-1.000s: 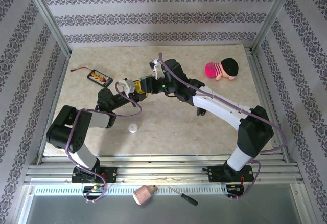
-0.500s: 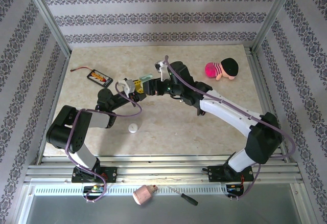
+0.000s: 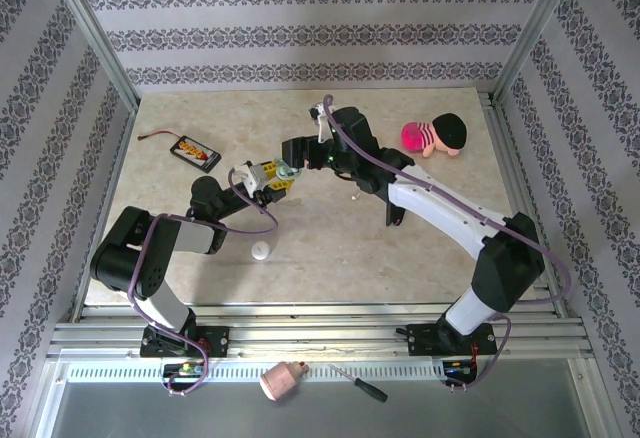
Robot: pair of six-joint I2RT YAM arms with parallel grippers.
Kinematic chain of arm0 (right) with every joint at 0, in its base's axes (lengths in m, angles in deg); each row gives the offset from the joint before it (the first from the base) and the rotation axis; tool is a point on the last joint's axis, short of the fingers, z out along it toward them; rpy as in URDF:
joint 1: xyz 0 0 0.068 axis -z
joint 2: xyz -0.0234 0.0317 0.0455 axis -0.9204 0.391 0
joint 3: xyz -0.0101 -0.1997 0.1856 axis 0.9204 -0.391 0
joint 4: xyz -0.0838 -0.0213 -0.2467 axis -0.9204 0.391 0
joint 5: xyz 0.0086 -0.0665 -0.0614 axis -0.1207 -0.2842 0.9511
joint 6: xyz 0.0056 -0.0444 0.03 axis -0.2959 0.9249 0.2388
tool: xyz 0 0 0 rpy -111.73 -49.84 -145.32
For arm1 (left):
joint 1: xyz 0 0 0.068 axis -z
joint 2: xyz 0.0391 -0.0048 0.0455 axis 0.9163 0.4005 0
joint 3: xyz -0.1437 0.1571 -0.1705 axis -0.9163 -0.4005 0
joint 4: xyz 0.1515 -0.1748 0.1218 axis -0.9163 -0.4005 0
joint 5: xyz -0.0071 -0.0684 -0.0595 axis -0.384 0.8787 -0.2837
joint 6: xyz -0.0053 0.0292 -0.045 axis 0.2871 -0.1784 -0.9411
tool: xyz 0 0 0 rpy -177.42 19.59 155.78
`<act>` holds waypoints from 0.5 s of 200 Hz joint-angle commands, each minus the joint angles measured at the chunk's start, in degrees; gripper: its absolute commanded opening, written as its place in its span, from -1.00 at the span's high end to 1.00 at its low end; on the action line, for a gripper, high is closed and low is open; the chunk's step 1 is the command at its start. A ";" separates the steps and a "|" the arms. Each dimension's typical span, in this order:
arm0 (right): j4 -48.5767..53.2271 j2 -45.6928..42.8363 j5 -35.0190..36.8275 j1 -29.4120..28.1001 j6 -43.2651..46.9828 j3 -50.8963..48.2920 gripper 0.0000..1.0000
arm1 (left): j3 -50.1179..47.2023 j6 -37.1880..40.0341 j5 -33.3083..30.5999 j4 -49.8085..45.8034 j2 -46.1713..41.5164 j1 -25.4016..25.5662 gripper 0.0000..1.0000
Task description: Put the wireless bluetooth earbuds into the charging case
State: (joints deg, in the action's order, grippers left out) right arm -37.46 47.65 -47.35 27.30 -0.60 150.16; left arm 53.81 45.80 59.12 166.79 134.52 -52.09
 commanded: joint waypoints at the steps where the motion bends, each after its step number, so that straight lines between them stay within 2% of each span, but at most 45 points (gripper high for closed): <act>1: 1.39 2.25 0.34 0.47 -0.48 2.59 -0.56 | -0.05 0.34 0.77 3.51 -1.79 0.75 0.36; 30: 3.16 2.72 -1.00 0.54 0.29 1.59 -0.56 | 1.09 -3.91 -0.39 3.59 -2.81 0.84 0.38; 69: 1.86 -2.60 -3.55 0.53 -1.67 -3.08 -0.56 | 0.70 -8.66 -4.26 3.59 -4.57 0.74 0.37; 100: -5.29 -7.09 -10.28 2.61 -10.99 -8.28 -0.61 | 1.37 -11.98 -6.13 3.68 -5.01 0.88 0.36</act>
State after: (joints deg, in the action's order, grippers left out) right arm -36.96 44.85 -51.33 27.96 -3.44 145.37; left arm 53.87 38.13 55.10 167.22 131.11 -52.09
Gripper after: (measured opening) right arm 0.797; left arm 0.333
